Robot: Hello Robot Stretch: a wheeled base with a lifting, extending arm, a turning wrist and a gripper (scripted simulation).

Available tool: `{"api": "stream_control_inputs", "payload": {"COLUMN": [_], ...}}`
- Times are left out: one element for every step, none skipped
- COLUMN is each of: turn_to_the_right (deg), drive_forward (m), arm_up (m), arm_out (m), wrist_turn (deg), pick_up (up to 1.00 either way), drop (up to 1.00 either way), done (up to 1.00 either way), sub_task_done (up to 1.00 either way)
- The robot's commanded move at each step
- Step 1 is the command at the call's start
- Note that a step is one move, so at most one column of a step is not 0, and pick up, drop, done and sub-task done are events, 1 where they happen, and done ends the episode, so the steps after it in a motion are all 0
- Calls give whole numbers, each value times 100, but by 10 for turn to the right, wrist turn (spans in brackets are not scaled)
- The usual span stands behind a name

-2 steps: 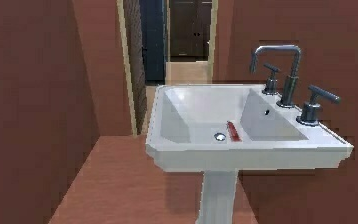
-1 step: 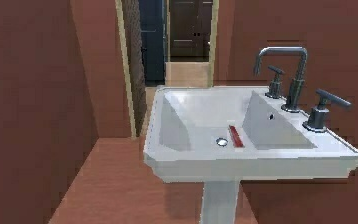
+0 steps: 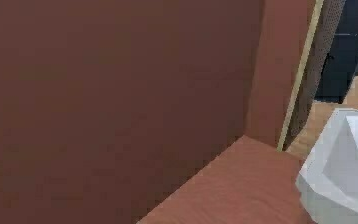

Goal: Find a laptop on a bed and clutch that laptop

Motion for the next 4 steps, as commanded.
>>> {"api": "stream_control_inputs", "payload": {"turn_to_the_right": [-450,-60,0,-450], "drive_forward": [0,0,45,0], "arm_up": [0,0,0,0], "arm_out": [0,0,0,0], "wrist_turn": [0,0,0,0], "pick_up": [0,0,0,0], "drop": [0,0,0,0], "done": [0,0,0,0], "sub_task_done": [0,0,0,0]}}
